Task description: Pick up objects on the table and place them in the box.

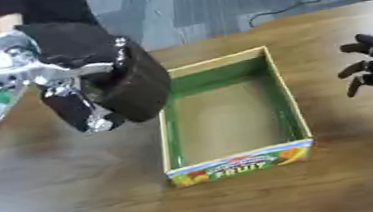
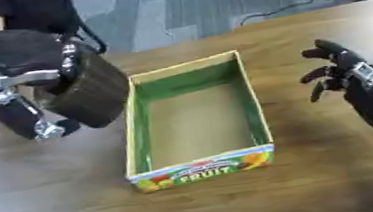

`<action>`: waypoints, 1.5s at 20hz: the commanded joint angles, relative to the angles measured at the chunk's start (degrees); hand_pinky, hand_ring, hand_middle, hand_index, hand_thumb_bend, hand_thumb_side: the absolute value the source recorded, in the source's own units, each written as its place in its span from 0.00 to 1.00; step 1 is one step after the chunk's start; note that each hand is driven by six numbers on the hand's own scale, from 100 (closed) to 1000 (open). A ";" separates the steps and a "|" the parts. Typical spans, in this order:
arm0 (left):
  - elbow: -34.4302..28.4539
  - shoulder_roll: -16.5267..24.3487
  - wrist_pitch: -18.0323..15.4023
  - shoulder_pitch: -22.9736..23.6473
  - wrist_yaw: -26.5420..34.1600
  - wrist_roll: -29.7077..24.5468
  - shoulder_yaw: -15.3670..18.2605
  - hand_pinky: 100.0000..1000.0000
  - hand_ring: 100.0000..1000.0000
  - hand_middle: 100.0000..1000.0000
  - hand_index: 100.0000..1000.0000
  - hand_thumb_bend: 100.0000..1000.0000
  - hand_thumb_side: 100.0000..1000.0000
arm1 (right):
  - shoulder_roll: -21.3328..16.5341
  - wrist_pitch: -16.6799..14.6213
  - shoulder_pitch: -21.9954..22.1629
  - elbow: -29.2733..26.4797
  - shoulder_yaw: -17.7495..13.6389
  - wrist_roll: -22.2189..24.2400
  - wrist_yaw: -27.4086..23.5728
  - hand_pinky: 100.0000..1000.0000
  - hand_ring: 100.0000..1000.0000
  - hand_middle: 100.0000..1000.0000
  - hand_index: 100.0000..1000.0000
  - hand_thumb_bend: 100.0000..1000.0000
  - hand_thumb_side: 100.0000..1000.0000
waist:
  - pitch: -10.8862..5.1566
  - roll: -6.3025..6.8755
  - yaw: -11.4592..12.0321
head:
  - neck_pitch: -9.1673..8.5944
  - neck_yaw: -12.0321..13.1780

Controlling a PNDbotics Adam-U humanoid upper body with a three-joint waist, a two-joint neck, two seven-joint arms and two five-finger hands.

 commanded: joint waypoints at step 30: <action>16.67 -8.22 -5.85 1.16 -1.25 2.19 -5.19 0.00 0.00 0.00 0.14 0.00 0.18 | -1.43 -0.23 -2.99 -0.60 0.59 1.06 0.42 0.41 0.65 0.87 1.00 0.00 1.00 | 0.88 0.01 -4.85 | -2.46 2.19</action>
